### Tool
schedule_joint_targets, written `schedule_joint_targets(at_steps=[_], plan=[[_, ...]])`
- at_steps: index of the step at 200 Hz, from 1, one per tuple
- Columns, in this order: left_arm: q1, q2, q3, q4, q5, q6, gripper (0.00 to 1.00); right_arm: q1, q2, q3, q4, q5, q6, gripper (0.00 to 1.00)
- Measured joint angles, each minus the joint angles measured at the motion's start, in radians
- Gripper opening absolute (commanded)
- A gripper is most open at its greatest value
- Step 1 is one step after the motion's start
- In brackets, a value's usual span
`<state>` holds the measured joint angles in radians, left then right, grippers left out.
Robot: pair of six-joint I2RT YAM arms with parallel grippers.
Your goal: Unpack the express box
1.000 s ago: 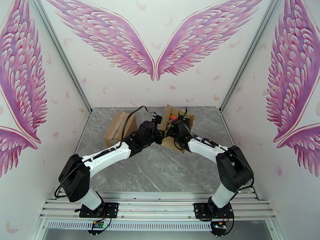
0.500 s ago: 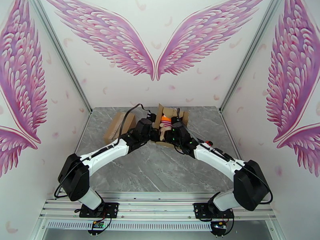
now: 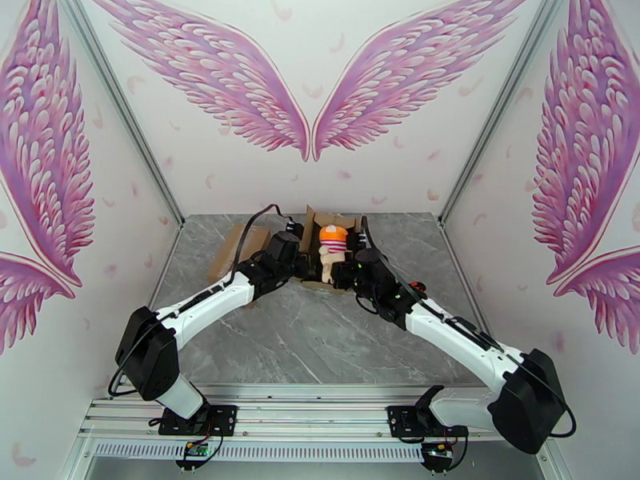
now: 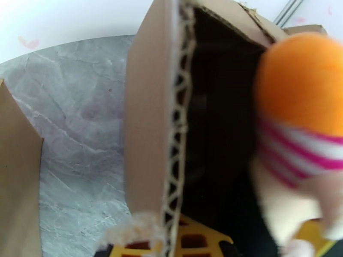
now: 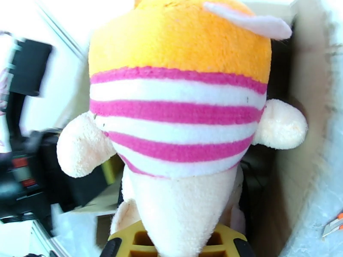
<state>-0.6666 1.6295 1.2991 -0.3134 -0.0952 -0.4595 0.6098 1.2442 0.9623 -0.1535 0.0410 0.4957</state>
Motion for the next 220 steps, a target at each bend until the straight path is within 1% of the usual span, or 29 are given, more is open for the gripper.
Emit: schedule_joint_targets(at_steps=[57, 78, 101, 123, 132, 149, 166, 186, 220], plan=[[0.006, 0.057, 0.092, -0.058, 0.016, -0.047, 0.0, 0.002, -0.166, 0.016, -0.001, 0.018, -0.034, 0.0], [0.01, 0.077, 0.128, -0.089, 0.028, -0.066, 0.0, 0.002, -0.191, 0.082, -0.046, 0.055, -0.069, 0.0], [0.015, 0.114, 0.204, -0.151, 0.05, -0.083, 0.0, -0.016, -0.201, 0.196, -0.134, 0.116, -0.109, 0.0], [0.024, 0.174, 0.317, -0.217, 0.067, -0.096, 0.0, -0.077, -0.208, 0.29, -0.228, 0.206, -0.129, 0.0], [0.029, 0.2, 0.364, -0.241, 0.078, -0.099, 0.0, -0.12, -0.212, 0.307, -0.265, 0.24, -0.131, 0.0], [0.041, 0.257, 0.458, -0.288, 0.1, -0.104, 0.0, -0.21, -0.214, 0.31, -0.335, 0.267, -0.13, 0.0], [0.052, 0.314, 0.536, -0.316, 0.12, -0.112, 0.0, -0.288, -0.182, 0.298, -0.392, 0.283, -0.131, 0.0], [0.062, 0.382, 0.613, -0.344, 0.156, -0.127, 0.0, -0.36, -0.089, 0.273, -0.42, 0.262, -0.132, 0.0], [0.067, 0.504, 0.755, -0.395, 0.2, -0.156, 0.0, -0.417, 0.206, 0.268, -0.414, 0.22, -0.165, 0.0]])
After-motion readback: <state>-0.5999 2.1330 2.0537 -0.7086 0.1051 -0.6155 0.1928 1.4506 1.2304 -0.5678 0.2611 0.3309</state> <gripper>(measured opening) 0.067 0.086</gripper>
